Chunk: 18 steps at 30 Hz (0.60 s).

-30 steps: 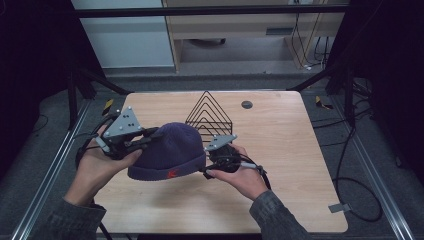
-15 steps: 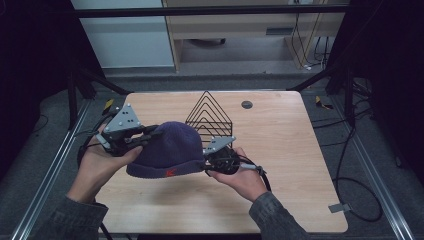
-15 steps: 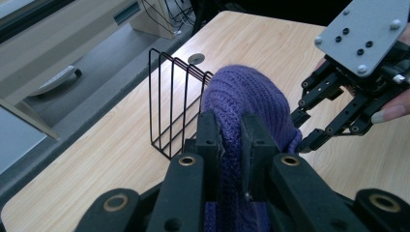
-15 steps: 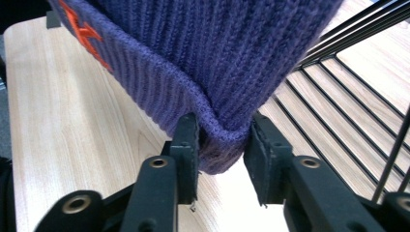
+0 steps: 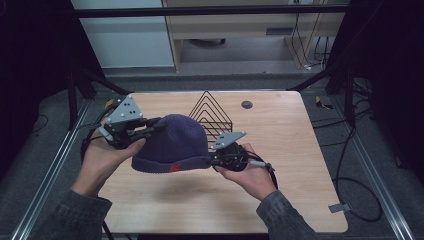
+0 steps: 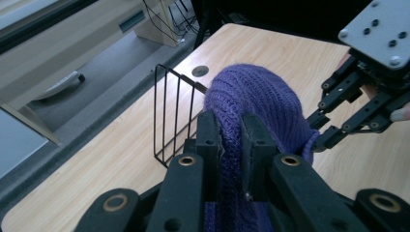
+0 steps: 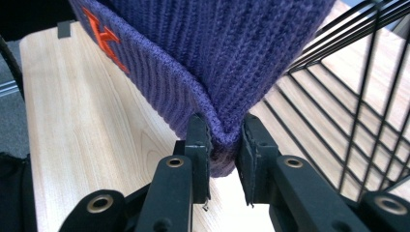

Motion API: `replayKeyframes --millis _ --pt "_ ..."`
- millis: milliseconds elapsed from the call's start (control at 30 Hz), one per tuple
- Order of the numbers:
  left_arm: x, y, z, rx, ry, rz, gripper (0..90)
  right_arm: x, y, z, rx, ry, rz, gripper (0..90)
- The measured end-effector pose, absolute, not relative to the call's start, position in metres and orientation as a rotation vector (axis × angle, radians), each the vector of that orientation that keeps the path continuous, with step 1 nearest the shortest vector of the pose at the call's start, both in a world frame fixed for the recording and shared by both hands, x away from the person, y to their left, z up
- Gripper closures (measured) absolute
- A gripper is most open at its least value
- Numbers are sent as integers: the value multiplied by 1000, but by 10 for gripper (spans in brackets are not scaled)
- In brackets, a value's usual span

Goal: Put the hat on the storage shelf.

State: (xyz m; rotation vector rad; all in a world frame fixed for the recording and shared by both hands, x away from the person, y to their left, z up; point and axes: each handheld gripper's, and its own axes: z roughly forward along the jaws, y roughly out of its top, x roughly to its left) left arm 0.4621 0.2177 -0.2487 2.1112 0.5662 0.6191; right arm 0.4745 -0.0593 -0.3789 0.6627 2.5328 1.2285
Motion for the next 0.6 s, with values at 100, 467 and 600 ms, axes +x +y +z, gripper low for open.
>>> replayKeyframes --millis 100,467,600 --pt "463 216 -241 2093 568 622 797 473 -65 -368 669 2519 1232 769" --pt "478 207 -206 2065 538 664 797 476 -85 -330 648 2459 1314 778" --pt "486 201 -197 2049 537 672 796 484 -92 -319 661 2431 1302 782"
